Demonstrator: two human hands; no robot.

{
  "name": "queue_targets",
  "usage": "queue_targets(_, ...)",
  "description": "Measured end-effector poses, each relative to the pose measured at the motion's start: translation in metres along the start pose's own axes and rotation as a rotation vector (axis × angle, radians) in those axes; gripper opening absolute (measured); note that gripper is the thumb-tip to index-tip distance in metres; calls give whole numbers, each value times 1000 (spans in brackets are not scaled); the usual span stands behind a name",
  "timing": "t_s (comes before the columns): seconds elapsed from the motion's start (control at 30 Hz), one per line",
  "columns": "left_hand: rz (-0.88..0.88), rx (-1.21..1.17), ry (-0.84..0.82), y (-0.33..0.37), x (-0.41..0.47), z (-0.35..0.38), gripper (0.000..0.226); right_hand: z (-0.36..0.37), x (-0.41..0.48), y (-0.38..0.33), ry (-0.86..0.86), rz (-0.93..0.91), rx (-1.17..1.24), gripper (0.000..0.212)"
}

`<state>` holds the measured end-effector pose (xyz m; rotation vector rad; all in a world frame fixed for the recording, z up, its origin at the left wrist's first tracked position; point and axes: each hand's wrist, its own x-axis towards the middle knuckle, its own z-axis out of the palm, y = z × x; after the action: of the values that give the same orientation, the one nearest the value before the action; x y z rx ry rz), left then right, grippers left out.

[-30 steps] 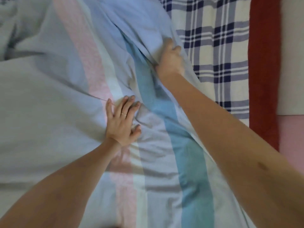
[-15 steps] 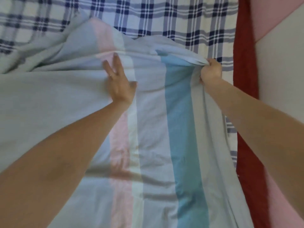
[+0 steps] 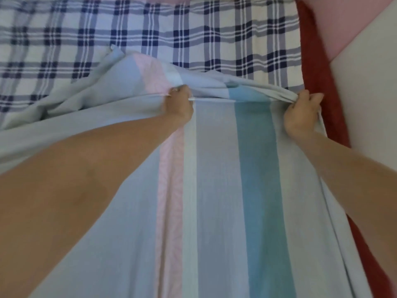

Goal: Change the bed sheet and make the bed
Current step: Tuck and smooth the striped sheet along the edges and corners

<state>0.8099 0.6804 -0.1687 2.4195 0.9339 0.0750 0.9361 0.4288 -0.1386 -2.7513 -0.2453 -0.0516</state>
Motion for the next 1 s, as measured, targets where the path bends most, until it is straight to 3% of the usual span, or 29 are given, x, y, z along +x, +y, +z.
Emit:
queue_targets(0.13, -93, -22, -194, 2, 9, 17, 63, 20, 14, 10, -118, 30, -21, 37)
queue_targets(0.3, -167, 6, -301, 4, 21, 17, 79, 11, 34, -20, -246, 248, -112, 47)
queue_targets(0.33, -187, 19, -337, 7, 23, 15, 82, 4, 39, -29, -192, 210, -140, 44)
queue_targets(0.43, -225, 20, -347, 12, 27, 14, 90, -9, 57, -61, 107, -146, -233, 42)
queue_targets(0.47, -230, 18, -335, 13, 26, 16, 91, -8, 62, -72, 88, -215, -171, 50)
queue_targets(0.5, -236, 20, -325, 14, 26, 17, 90, -4, 66, -83, -48, -210, -33, 56)
queue_targets(0.57, -253, 12, -325, 13, 25, 19, 85, 12, 69, -96, -481, -143, 94, 52)
queue_targets(0.63, -261, 0, -319, 14, 24, 18, 82, 26, 59, -101, -696, -206, -86, 51)
queue_targets(0.73, -279, 0, -295, 15, 23, 19, 93, 37, 20, -98, -586, -437, -386, 39)
queue_targets(0.83, -265, 14, -277, 16, 18, 20, 106, 46, -25, -91, -470, -594, -502, 35)
queue_targets(0.9, -220, -36, -240, 14, 13, 19, 100, 46, -29, -97, -522, -561, -560, 33)
queue_targets(1.0, -141, -152, -84, 7, -22, 16, 70, 35, -21, -115, -583, -504, -590, 29)
